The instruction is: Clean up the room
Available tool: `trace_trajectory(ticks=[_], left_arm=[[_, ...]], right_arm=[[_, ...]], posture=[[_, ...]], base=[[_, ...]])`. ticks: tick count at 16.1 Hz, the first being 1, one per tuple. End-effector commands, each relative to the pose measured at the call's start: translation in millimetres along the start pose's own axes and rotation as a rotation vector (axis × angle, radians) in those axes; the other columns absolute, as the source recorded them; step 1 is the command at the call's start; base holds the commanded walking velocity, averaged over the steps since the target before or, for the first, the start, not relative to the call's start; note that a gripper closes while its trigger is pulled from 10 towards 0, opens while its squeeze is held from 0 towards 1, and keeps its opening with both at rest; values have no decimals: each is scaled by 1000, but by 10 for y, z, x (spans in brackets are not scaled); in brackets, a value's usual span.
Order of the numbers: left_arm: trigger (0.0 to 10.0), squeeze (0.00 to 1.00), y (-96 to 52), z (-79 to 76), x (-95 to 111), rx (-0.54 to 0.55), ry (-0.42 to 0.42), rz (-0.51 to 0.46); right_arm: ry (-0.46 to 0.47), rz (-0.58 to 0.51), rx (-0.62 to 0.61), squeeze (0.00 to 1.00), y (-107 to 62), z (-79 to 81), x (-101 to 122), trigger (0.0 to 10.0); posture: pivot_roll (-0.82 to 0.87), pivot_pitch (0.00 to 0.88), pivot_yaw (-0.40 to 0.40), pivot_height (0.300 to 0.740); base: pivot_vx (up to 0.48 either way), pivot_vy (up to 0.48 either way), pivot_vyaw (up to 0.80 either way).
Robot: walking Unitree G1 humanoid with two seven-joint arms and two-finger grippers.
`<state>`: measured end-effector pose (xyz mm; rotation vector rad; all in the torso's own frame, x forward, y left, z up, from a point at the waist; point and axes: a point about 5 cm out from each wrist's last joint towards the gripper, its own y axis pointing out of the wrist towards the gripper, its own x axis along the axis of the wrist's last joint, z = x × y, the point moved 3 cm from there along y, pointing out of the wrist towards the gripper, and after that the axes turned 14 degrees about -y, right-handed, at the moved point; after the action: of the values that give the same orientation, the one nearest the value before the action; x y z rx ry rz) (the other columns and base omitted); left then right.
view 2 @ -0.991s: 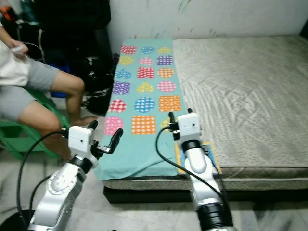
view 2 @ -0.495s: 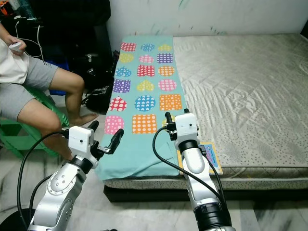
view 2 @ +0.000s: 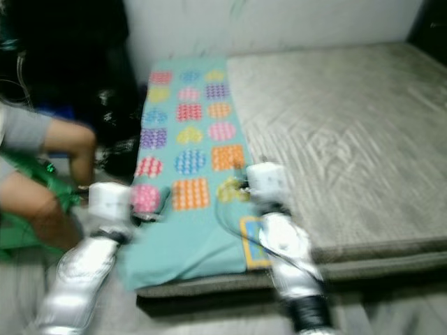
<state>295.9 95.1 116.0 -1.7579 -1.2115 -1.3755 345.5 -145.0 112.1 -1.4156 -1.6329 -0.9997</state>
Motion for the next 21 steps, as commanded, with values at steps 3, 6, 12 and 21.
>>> trace_trajectory(ticks=[3, 6, 12, 21], left_arm=[[10000, 0, -63, 168, 28, 57, 36, 10], [10000, 0, -59, 177, 32, 77, 42, 4], [10000, 0, -44, 167, 29, 78, 49, 5], [10000, 0, -40, 167, 28, 78, 48, 6]], right_arm=[[40, -42, 27, 0, 36, 132, 140, 10000], [42, -45, 23, 0, 33, 123, 139, 10000], [28, -48, 26, 0, 43, 118, 145, 10000], [51, -46, 28, 0, 46, 127, 150, 10000]], posture=[[-46, 80, 24, 740], [-46, 80, 24, 740], [-48, 78, 21, 740], [-49, 79, 22, 740]], base=[[96, 0, 0], [0, 0, 0], [0, -82, 0], [0, -328, 0]])
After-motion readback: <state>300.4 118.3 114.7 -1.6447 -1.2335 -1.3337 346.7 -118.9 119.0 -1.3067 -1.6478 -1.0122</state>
